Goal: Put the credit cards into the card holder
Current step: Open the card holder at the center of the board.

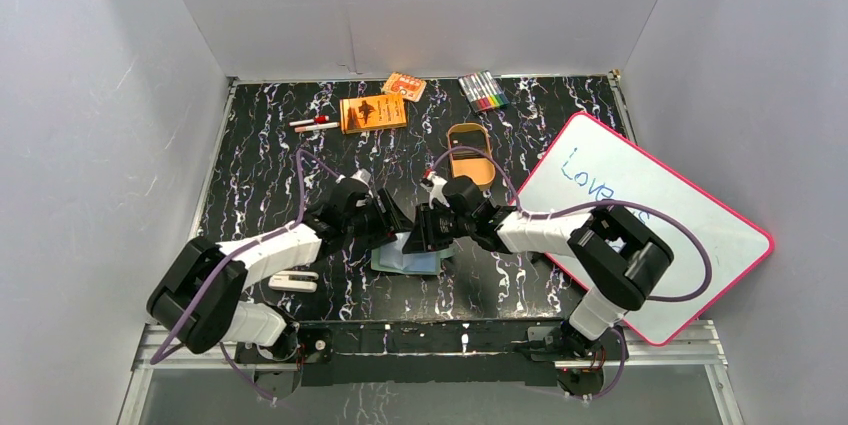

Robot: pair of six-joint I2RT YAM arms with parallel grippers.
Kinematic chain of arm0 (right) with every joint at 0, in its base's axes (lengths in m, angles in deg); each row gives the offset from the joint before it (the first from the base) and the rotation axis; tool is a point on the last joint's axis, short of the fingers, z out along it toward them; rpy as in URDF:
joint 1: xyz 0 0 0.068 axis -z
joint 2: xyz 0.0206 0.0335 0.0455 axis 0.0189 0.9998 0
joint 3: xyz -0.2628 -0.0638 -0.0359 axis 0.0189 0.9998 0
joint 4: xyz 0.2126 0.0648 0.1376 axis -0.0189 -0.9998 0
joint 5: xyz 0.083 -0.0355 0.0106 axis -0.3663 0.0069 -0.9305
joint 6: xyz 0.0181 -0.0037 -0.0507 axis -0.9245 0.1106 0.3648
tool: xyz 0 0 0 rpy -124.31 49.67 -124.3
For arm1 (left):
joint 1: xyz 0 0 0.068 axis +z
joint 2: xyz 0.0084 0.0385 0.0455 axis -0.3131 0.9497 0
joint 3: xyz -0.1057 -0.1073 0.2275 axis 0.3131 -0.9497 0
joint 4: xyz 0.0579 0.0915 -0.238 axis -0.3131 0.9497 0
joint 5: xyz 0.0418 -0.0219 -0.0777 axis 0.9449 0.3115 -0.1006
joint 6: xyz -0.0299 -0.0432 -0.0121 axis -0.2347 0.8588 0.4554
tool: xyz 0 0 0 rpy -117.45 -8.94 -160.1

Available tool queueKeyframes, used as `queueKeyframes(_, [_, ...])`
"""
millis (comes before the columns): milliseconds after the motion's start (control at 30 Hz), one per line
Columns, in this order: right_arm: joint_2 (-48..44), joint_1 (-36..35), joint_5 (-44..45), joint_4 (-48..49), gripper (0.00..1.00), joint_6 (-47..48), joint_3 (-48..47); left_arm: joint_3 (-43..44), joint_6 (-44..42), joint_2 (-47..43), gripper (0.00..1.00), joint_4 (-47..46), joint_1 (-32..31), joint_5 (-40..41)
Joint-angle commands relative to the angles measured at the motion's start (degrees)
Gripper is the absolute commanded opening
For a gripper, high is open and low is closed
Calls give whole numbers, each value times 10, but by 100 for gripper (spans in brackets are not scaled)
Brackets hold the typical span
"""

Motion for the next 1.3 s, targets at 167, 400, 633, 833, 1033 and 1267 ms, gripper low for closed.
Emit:
queueKeyframes(167, [-37,-3,-12,37,36,12,18,1,-5,35,55,-34,1,-31])
queueKeyframes(400, [-43,-3,-12,37,36,10,17,-1,-10,47,35,-39,1,-32])
queueKeyframes(633, [-67,-3,15,31,39,-2,40,-7,-13,46,27,-38,1,-28])
queueKeyframes(833, [-105,-1,59,32,46,-31,71,-11,-15,42,26,-37,2,-25])
queueKeyframes(1033, [-97,-1,41,30,46,-45,55,-10,-15,42,26,-37,2,-24])
queueKeyframes(1267, [-66,-4,16,30,46,-63,22,-9,-15,41,25,-34,2,-22])
